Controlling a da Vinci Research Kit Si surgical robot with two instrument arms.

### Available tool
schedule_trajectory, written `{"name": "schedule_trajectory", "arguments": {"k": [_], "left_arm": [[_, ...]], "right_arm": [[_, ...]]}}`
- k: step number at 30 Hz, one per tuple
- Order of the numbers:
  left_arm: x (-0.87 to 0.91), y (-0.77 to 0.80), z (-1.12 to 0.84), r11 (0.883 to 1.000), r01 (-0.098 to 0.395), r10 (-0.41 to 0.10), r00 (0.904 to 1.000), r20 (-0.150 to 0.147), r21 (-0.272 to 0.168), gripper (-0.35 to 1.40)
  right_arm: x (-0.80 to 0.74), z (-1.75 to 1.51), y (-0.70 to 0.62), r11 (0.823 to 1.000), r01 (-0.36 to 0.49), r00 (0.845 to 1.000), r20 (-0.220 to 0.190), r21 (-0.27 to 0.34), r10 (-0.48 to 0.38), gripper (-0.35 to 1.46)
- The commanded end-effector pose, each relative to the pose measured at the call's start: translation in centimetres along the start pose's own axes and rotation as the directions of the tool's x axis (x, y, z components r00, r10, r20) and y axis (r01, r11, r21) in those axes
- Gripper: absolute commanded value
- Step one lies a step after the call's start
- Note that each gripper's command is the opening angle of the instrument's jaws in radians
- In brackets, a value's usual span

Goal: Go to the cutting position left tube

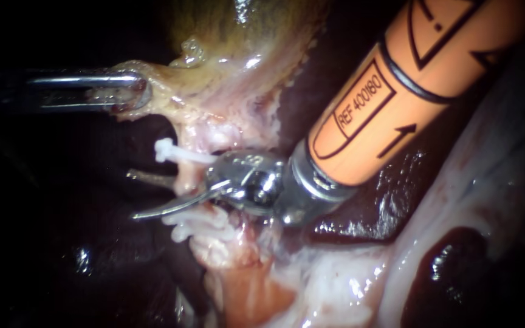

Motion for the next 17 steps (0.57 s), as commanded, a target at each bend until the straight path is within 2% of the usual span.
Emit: {"name": "schedule_trajectory", "arguments": {"k": [1,3,17], "left_arm": [[0.0,0.0,0.0,1.0,0.0,0.0,1.0,0.0,-0.001,-0.35],[0.0,0.0,0.0,1.0,0.0,0.0,1.0,0.0,-0.001,-0.35],[0.0,0.0,0.0,1.0,0.0,0.0,1.0,0.0,-0.001,-0.35]], "right_arm": [[0.0,0.0,0.0,1.0,0.001,1.0,0.004,0.007,-0.001,1.43],[0.0,-0.01,0.0,1.0,-0.003,1.0,0.012,0.022,0.003,1.43],[0.0,-0.02,0.01,1.0,-0.002,1.0,0.012,0.022,0.002,1.43]]}}
